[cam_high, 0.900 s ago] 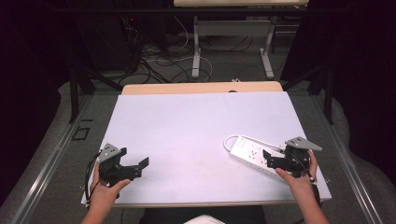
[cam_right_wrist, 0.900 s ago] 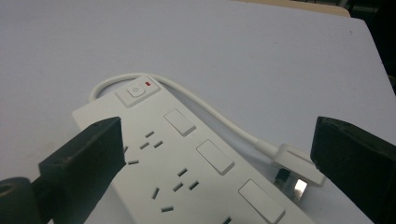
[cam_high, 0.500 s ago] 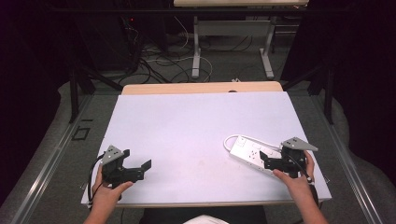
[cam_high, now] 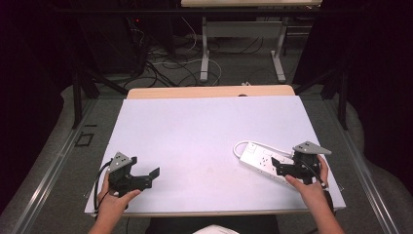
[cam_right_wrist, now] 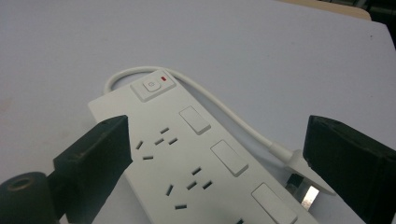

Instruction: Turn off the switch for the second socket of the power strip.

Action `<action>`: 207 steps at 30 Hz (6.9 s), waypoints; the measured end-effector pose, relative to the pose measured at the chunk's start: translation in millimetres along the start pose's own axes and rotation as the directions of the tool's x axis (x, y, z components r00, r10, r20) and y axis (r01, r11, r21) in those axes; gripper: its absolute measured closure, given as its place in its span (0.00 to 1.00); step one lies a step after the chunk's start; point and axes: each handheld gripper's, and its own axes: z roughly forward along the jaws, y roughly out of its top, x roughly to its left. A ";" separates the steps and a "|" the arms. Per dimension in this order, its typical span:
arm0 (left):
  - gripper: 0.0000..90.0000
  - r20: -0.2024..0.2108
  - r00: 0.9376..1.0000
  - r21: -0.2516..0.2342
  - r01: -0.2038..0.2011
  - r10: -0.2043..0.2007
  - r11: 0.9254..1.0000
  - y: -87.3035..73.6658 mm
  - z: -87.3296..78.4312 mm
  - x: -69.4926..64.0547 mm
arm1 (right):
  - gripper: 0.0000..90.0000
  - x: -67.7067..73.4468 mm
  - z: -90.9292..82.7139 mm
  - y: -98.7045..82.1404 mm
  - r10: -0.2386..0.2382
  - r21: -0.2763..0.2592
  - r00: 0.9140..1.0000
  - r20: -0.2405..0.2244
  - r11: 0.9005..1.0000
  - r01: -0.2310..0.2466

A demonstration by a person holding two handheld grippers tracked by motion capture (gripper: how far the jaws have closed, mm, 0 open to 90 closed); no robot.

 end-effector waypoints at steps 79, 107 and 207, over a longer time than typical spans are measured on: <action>0.01 -0.010 1.000 -0.001 0.006 -0.006 1.000 -1.6 -0.8 0.8 | 0.62 -40.3 32.8 55.0 -0.040 0.401 0.992 -0.124 0.912 0.087; 0.02 -0.013 1.000 0.009 0.002 -0.002 1.000 -2.0 -0.3 1.7 | 0.82 -36.2 48.3 55.4 0.048 0.539 0.998 -0.042 0.842 -0.018; 0.02 -0.019 1.000 0.013 0.006 -0.006 1.000 -3.1 0.4 2.0 | 0.73 -37.2 53.4 44.4 0.092 0.494 0.992 -0.088 0.869 -0.036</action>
